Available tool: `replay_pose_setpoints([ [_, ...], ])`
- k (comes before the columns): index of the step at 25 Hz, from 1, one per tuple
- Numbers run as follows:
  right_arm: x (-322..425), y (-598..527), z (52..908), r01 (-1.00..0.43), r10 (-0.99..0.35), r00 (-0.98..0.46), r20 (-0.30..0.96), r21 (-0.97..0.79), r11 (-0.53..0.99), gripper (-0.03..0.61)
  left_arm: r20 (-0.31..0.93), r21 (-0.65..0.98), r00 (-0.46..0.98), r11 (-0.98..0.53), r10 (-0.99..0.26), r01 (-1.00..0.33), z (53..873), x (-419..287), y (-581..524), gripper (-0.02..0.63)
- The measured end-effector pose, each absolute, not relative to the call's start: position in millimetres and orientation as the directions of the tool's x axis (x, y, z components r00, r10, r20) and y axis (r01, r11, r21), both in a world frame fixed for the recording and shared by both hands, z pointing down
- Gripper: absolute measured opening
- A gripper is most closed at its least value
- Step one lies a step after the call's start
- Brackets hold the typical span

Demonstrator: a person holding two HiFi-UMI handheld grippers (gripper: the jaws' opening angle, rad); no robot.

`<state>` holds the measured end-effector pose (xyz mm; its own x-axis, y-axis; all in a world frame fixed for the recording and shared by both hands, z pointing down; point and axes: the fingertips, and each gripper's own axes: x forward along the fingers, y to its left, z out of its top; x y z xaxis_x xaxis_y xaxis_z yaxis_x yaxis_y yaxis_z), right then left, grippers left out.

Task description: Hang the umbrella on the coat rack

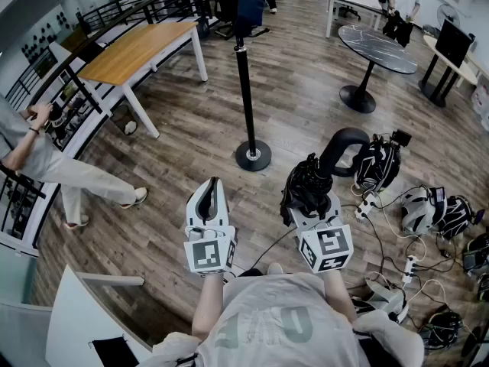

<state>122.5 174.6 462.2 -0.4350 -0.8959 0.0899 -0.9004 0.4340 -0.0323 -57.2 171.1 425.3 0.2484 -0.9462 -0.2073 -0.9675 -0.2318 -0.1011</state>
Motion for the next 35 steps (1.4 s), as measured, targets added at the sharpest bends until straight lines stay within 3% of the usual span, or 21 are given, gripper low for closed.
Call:
replay_pose_setpoints([
  [21, 139, 155, 486, -0.871, -0.857, -0.492, 0.156, -0.088, 0.484, 0.264, -0.125, -0.001, 0.122, -0.123, -0.985, -0.992, 456, -78, 155, 0.038],
  [35, 164, 69, 467, -0.893, -0.886, -0.449, 0.114, -0.090, 0.441, 0.264, -0.146, -0.049, 0.213, -0.208, -0.966, -0.977, 436, -44, 46, 0.038],
])
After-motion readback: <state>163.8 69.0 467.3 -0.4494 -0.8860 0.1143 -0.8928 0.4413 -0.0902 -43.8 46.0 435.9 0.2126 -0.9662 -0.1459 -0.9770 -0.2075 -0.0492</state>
